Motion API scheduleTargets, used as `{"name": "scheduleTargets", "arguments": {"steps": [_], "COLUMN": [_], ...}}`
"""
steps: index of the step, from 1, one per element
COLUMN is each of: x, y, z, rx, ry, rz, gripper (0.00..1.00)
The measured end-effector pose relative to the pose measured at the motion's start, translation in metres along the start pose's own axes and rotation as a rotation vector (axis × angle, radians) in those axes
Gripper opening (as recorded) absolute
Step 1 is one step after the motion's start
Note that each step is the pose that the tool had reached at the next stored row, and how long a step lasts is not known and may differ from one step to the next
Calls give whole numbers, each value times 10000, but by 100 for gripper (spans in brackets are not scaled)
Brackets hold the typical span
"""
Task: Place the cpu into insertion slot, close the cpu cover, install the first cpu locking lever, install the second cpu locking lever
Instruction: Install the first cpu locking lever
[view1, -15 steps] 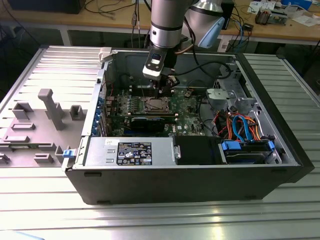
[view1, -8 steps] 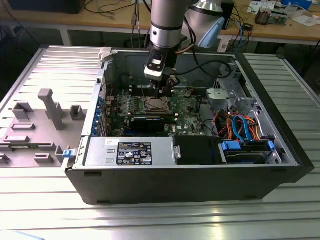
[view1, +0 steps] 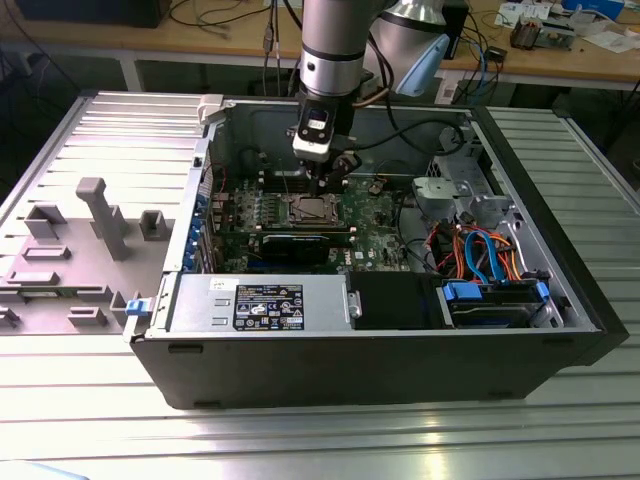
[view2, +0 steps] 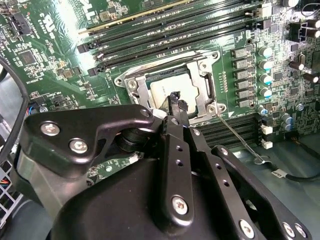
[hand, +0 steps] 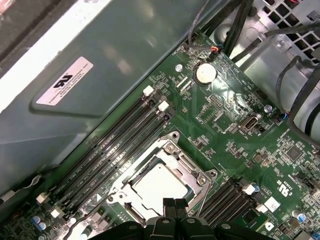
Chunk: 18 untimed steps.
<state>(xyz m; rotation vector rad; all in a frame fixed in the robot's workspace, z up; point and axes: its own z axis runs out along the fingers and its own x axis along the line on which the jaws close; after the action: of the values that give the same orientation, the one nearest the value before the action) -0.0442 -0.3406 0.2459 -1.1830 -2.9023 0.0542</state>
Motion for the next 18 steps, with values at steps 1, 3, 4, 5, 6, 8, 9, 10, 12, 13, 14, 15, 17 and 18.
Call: {"name": "scheduleTargets", "arguments": {"steps": [1, 3, 4, 5, 6, 8, 9, 10, 12, 13, 14, 15, 17, 18], "x": [0, 0, 0, 0, 0, 0, 0, 0, 0, 0, 0, 0, 0, 0], "y": [0, 0, 0, 0, 0, 0, 0, 0, 0, 0, 0, 0, 0, 0], "z": [0, 0, 0, 0, 0, 0, 0, 0, 0, 0, 0, 0, 0, 0], "rx": [0, -1, -1, -1, -2, -2, -2, -2, -3, -4, -3, -4, -4, -4], "ry": [-1, -3, -5, -6, -7, -10, -11, -13, -16, -17, -18, -20, -22, -24], "rz": [-28, -102, -132, -170, -201, -291, -323, -368, -466, -504, -535, -579, -648, -676], "gripper": [11, 11, 11, 11, 11, 11, 11, 11, 11, 11, 11, 11, 11, 11]}}
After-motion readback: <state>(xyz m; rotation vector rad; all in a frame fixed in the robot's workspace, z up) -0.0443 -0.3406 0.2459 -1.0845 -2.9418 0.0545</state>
